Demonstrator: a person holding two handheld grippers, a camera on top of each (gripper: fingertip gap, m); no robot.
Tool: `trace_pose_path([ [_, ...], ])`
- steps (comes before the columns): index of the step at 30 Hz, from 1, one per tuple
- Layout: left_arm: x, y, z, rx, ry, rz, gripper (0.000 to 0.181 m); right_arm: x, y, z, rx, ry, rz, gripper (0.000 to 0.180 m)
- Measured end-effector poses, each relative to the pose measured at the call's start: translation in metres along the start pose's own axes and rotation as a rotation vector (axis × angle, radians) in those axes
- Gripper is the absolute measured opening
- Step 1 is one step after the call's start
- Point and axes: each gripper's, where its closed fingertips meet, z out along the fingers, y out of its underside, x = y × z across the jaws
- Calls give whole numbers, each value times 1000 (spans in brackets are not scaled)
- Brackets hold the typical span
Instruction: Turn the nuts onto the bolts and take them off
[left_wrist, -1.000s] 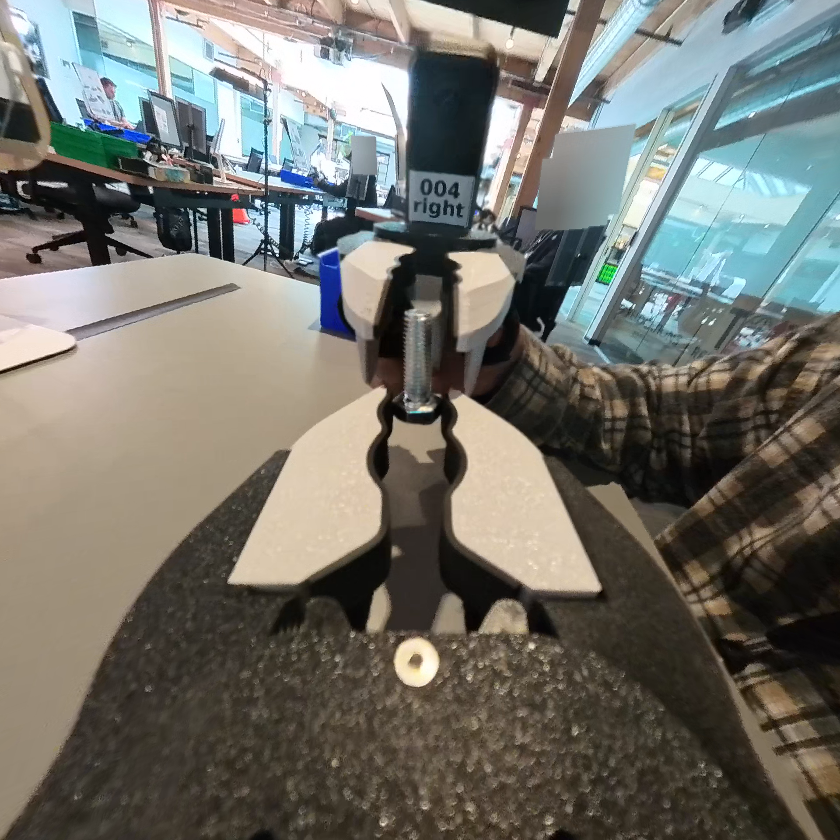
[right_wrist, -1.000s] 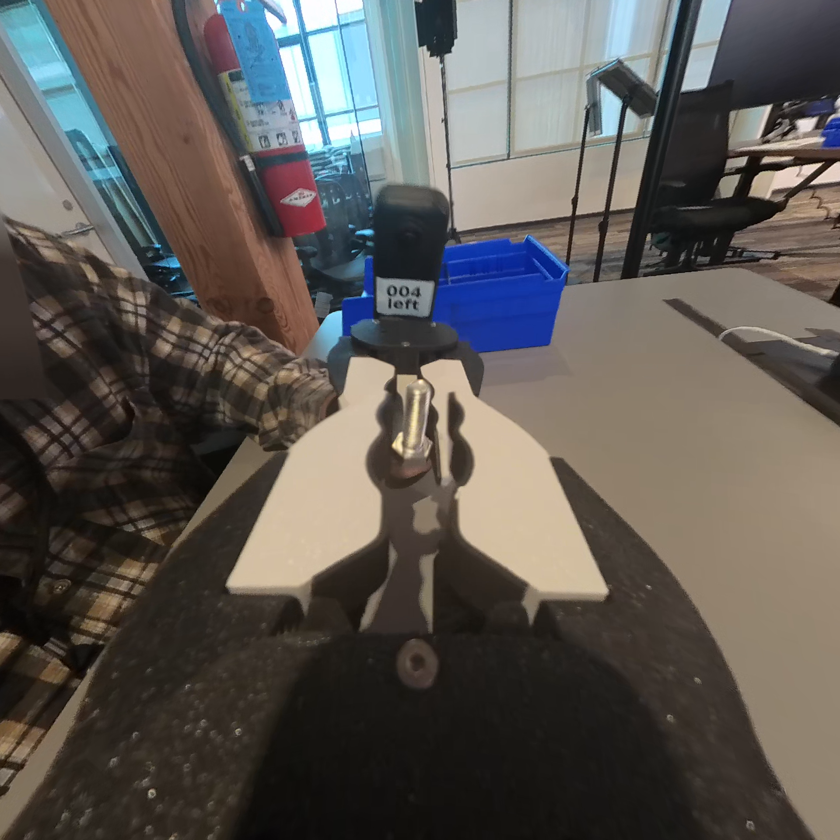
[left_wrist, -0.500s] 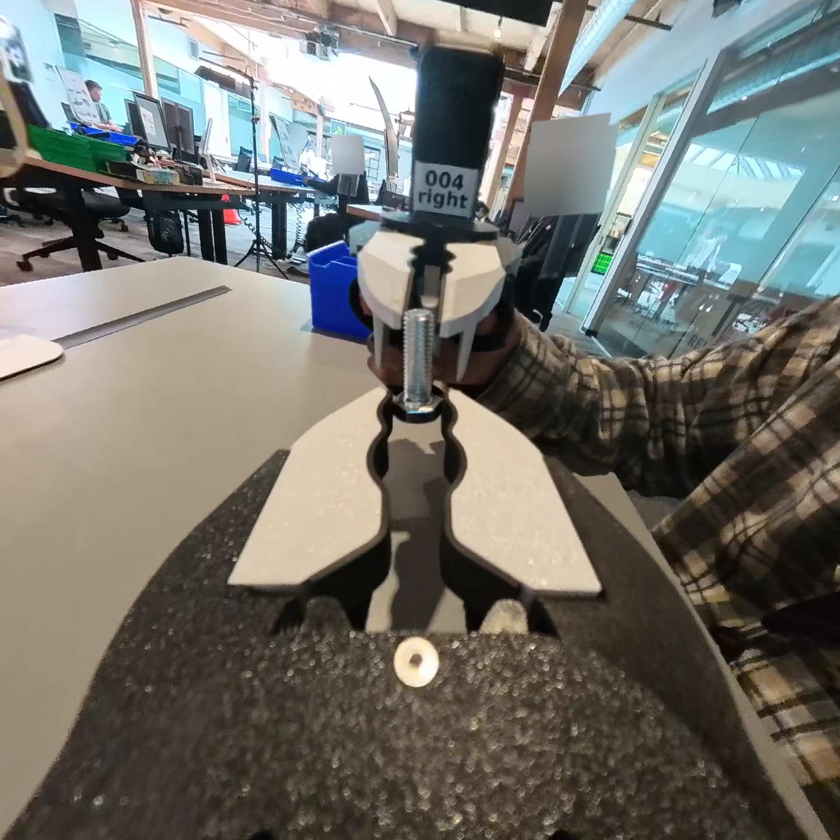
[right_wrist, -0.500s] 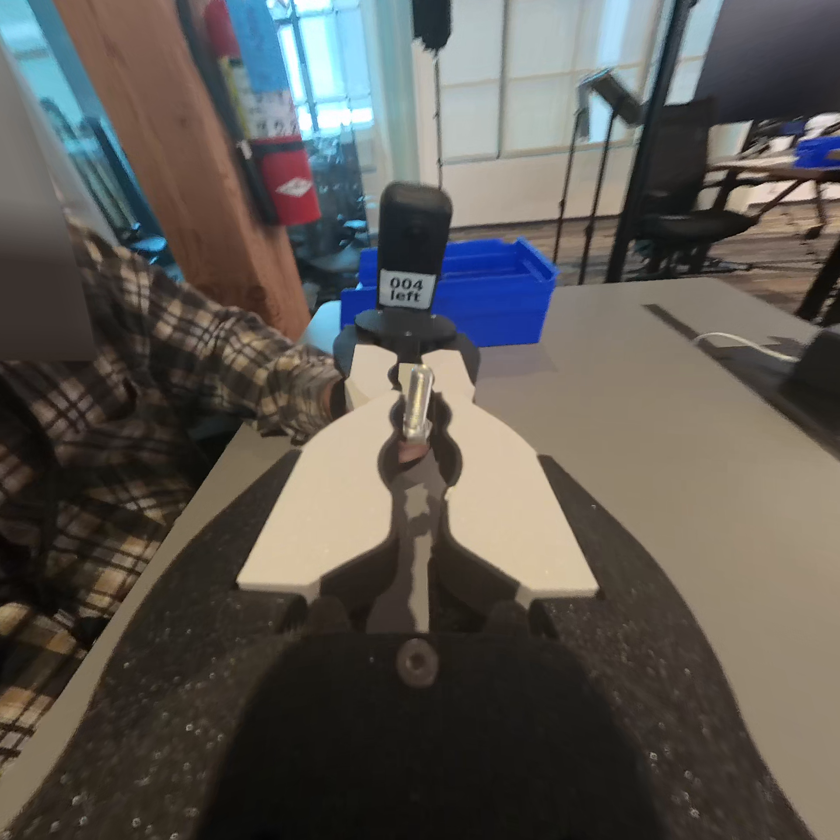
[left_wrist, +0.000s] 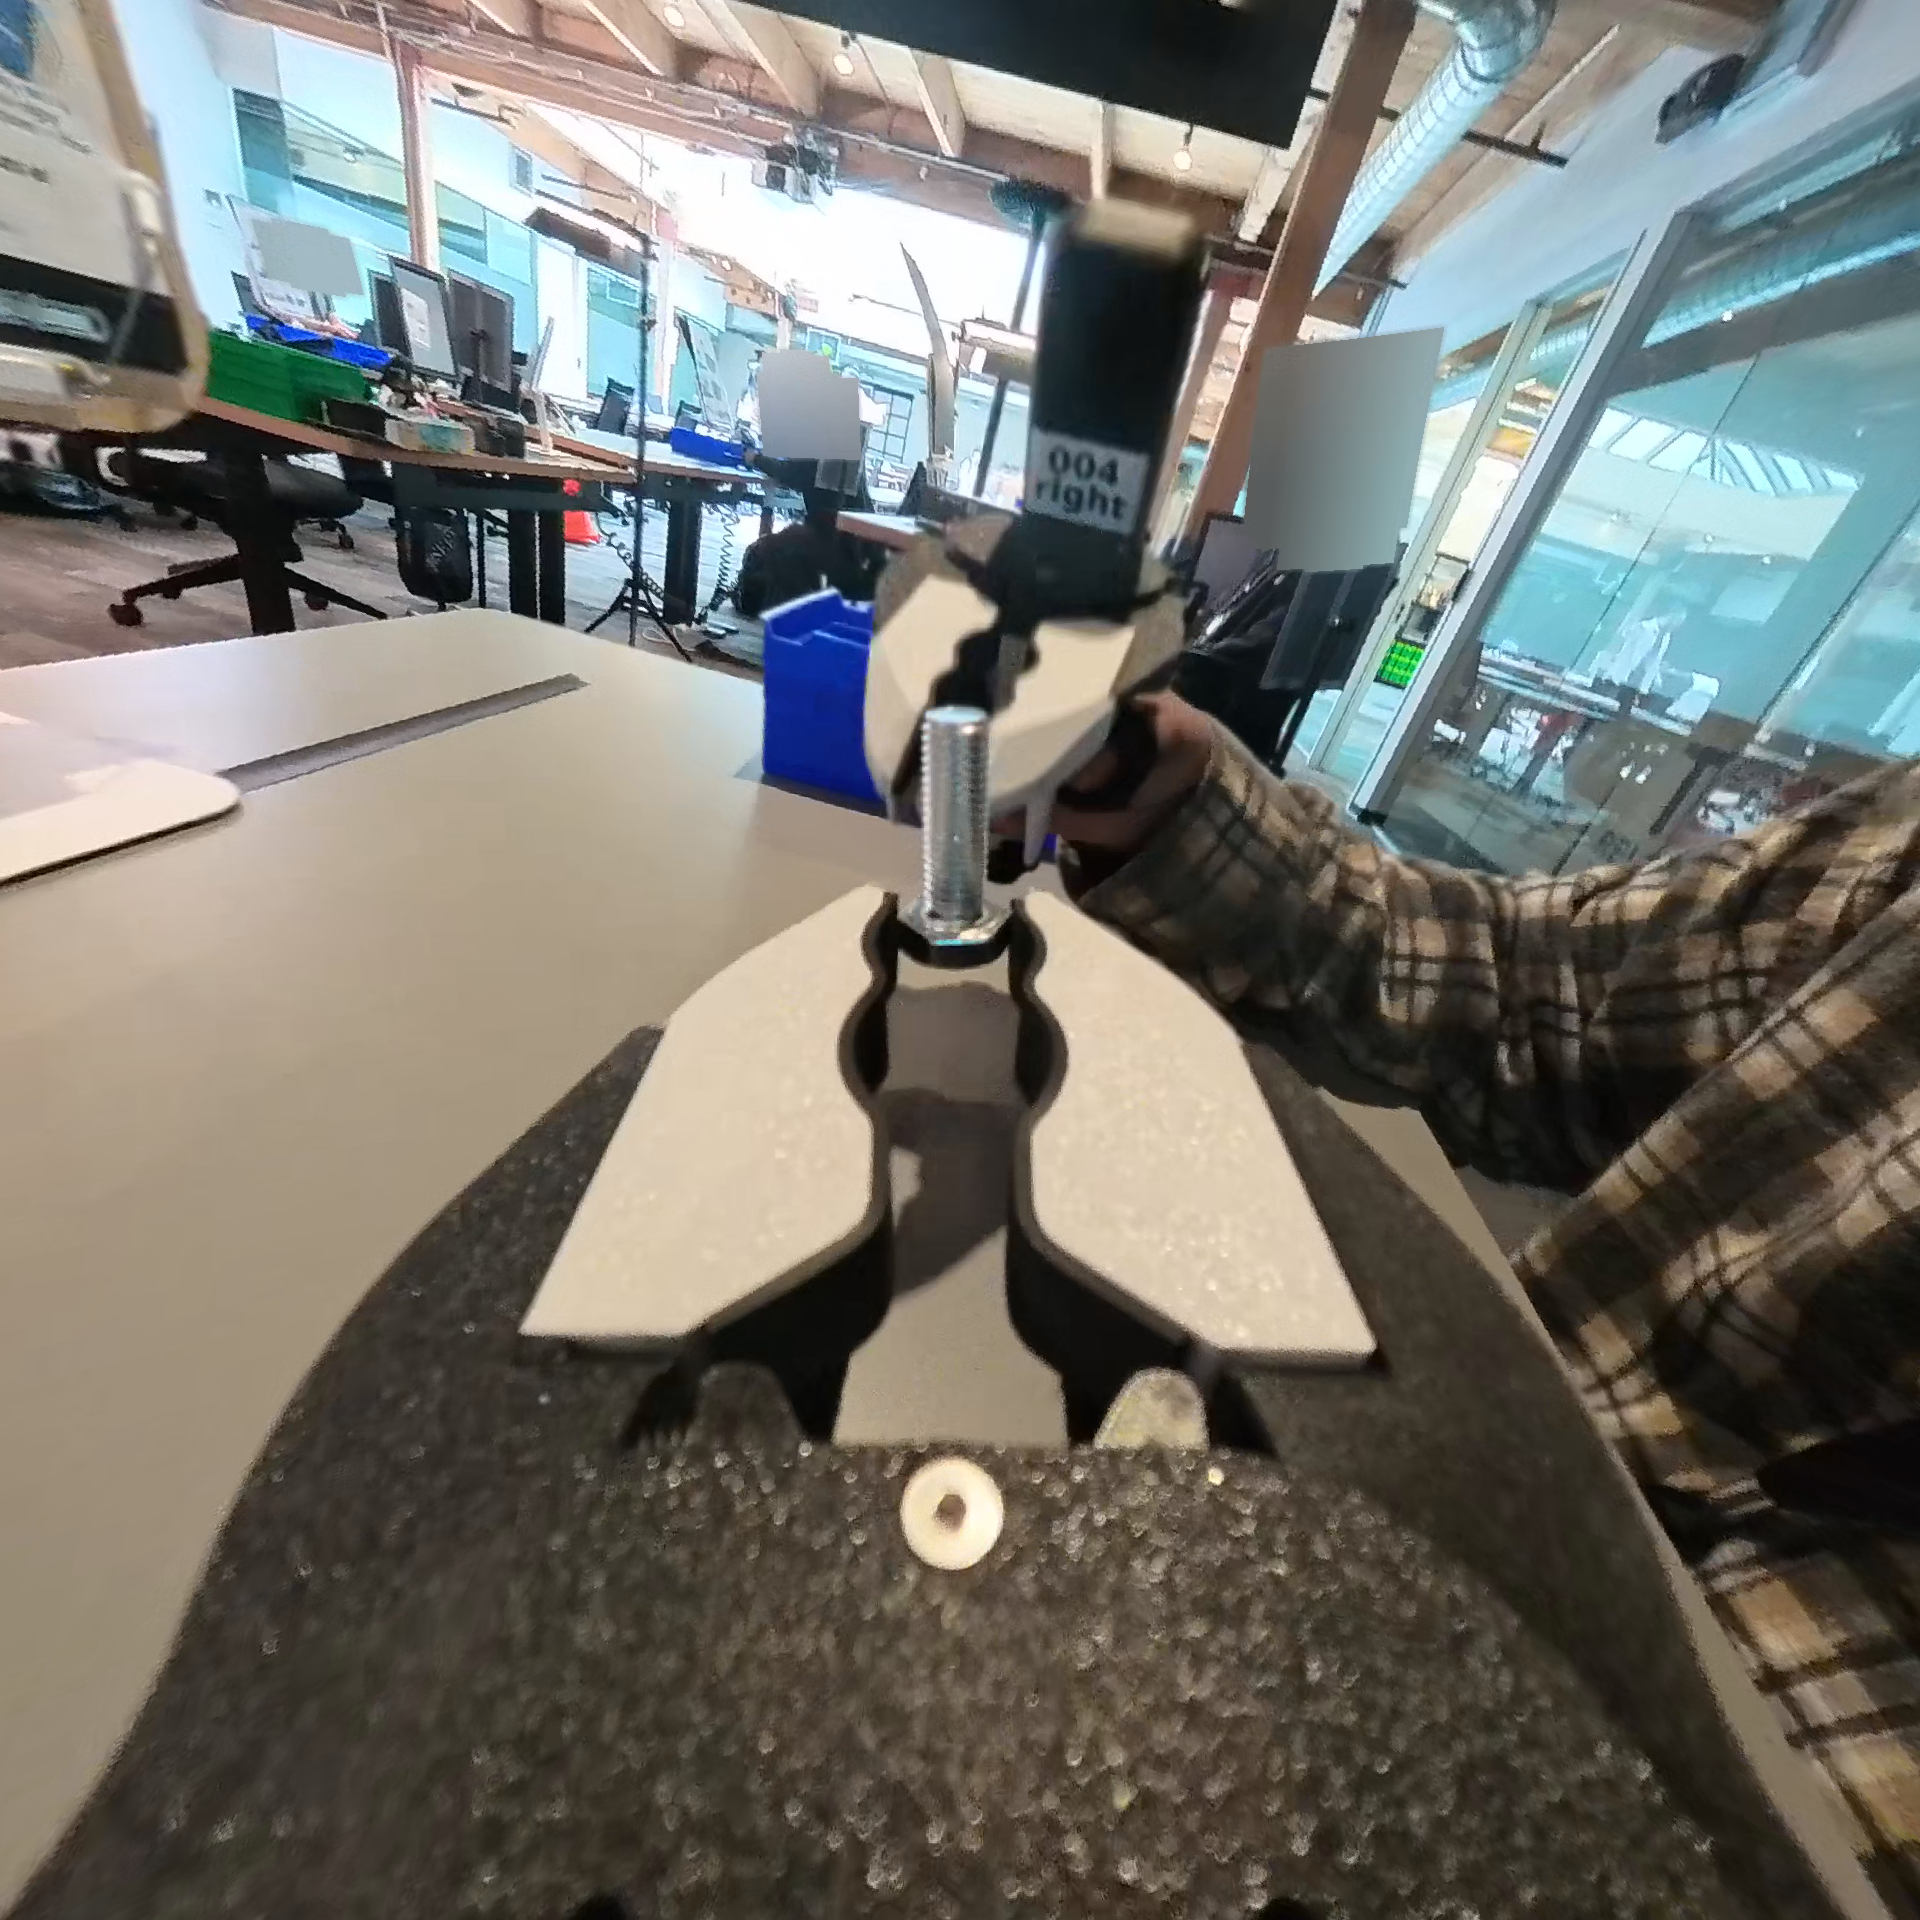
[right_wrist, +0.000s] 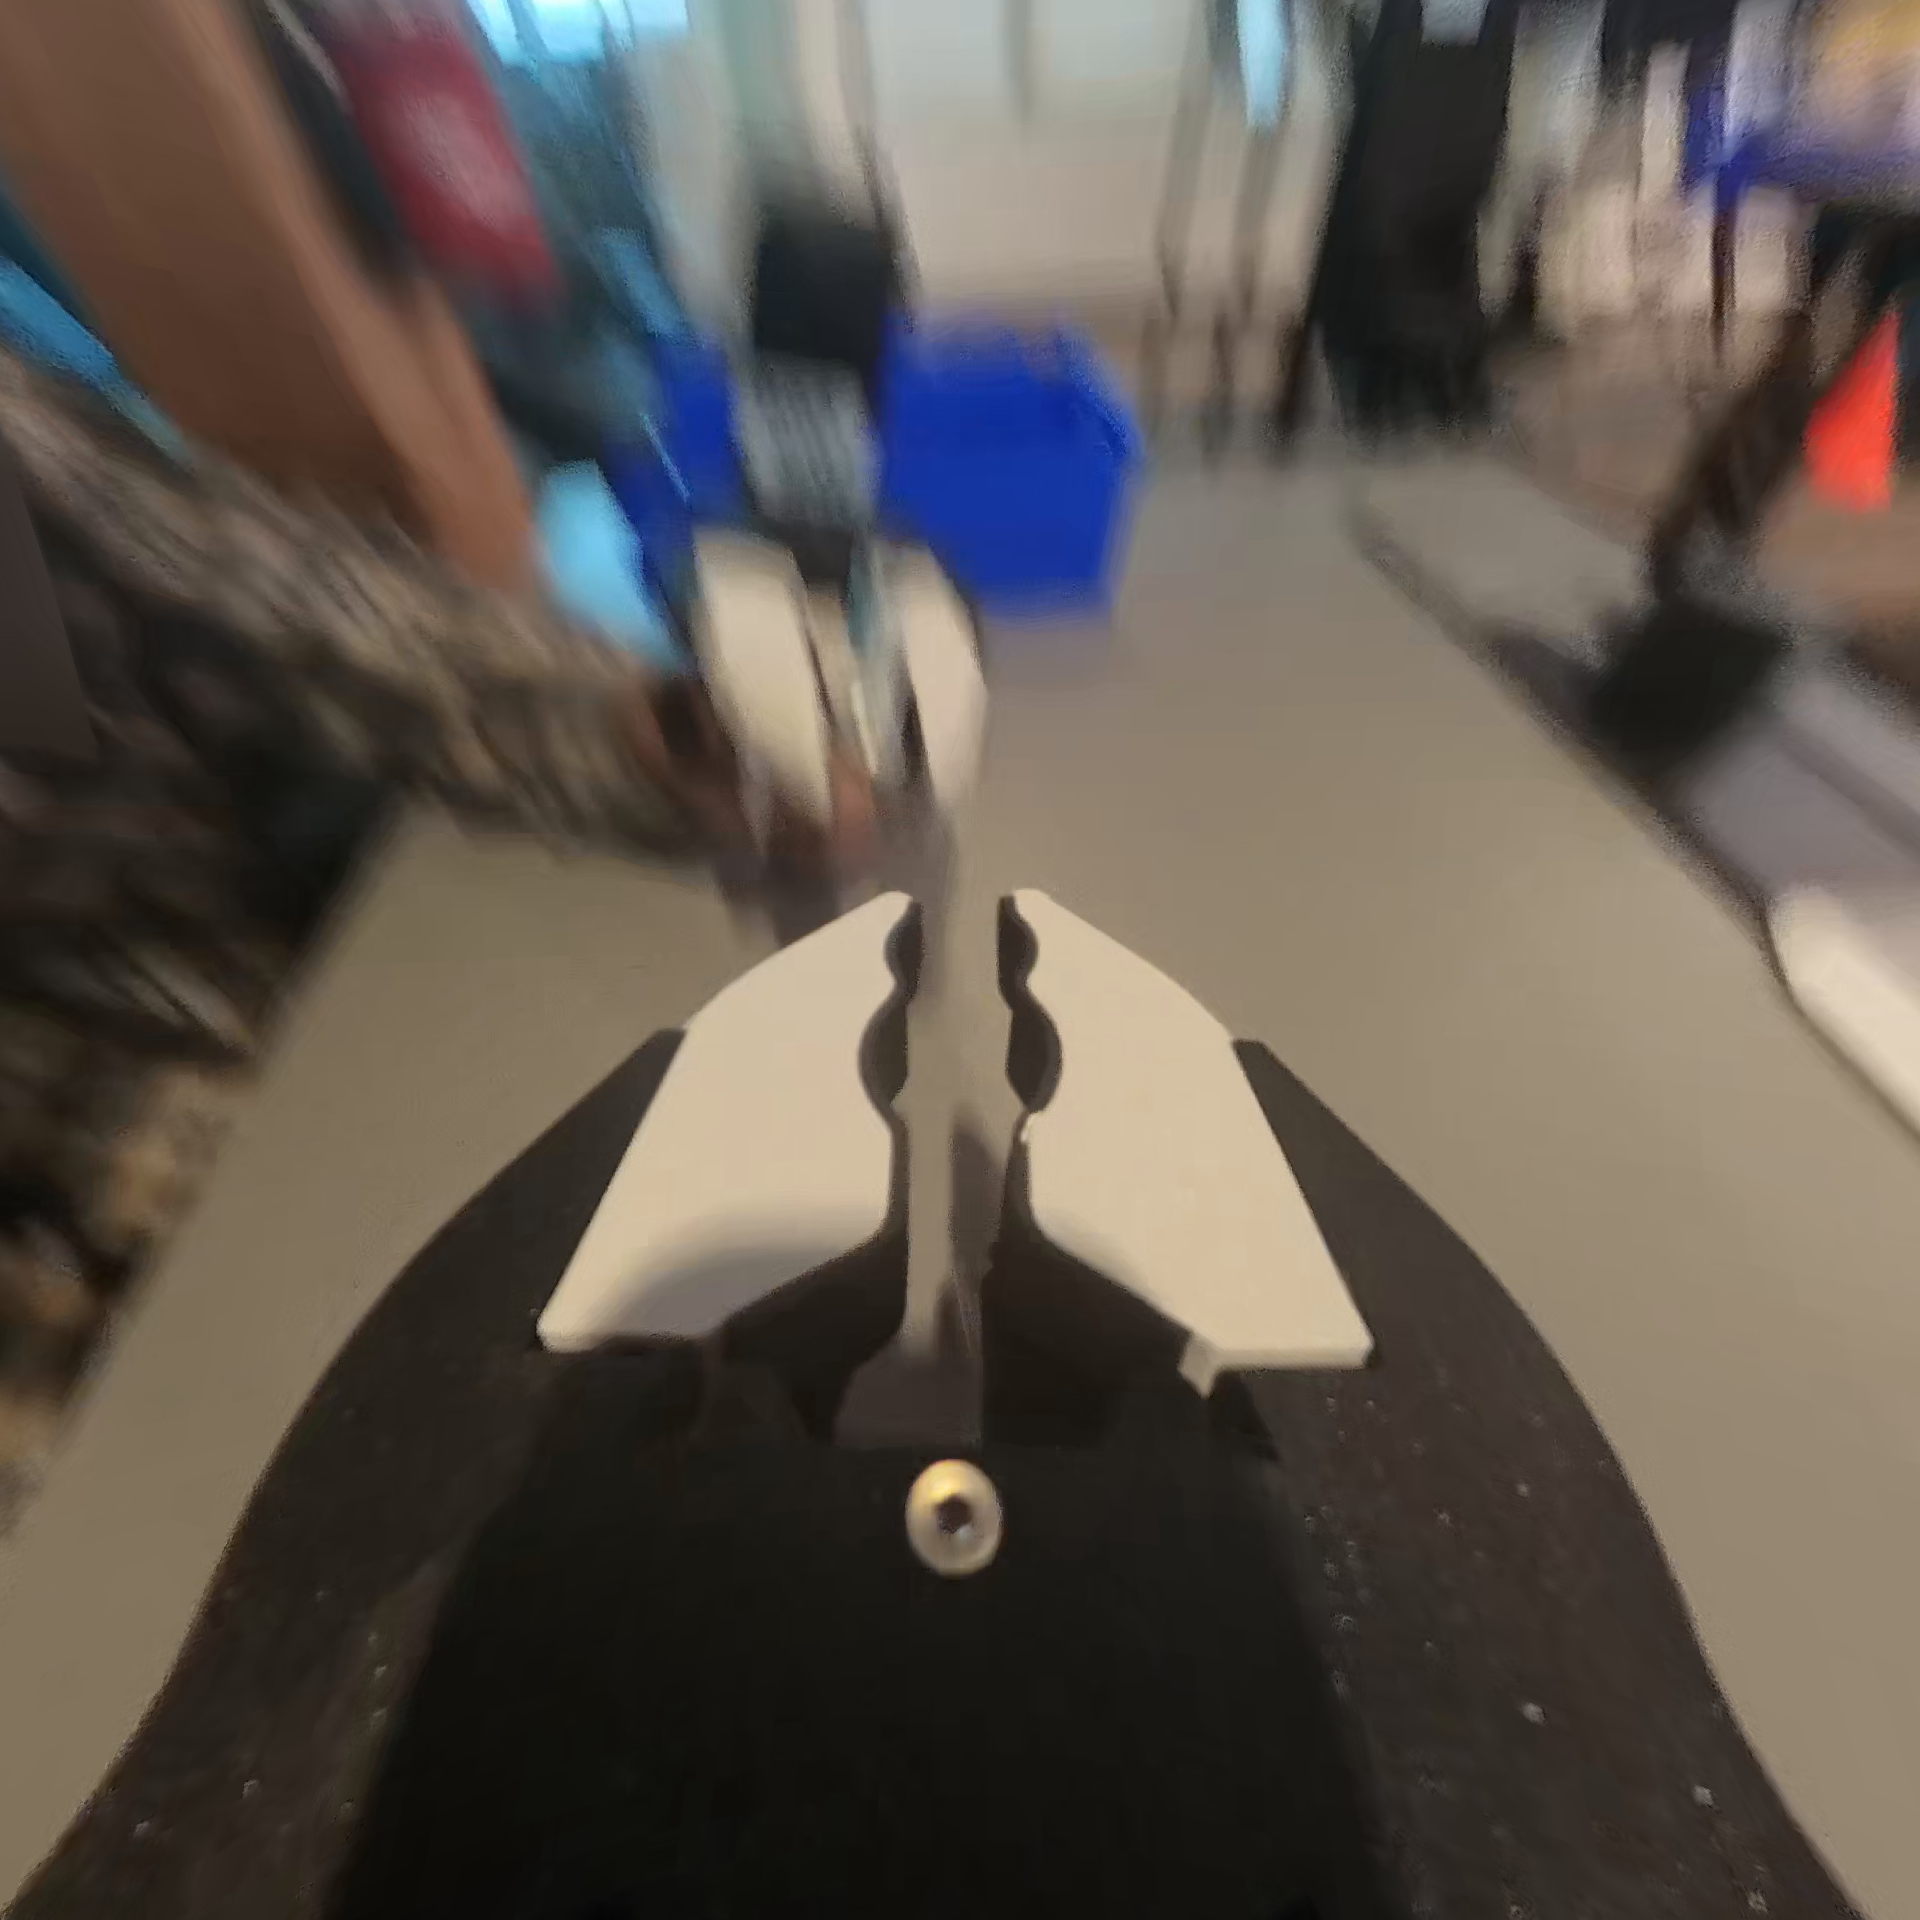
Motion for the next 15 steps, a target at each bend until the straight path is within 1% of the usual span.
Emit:
trace_pose_path([
  [3,-9,-2,-5,24,-19,-22,19,3,62,-7,-284,18,48,20],
  [5,-12,-2,-7,25,-29,-18,19,1,93,-6,-400,28,56,22],
  [9,-14,0,-7,15,-44,-8,19,-1,123,2,-486,39,81,22],
  [15,-18,-1,-9,25,-64,-9,19,6,131,10,-511,94,86,22],
])
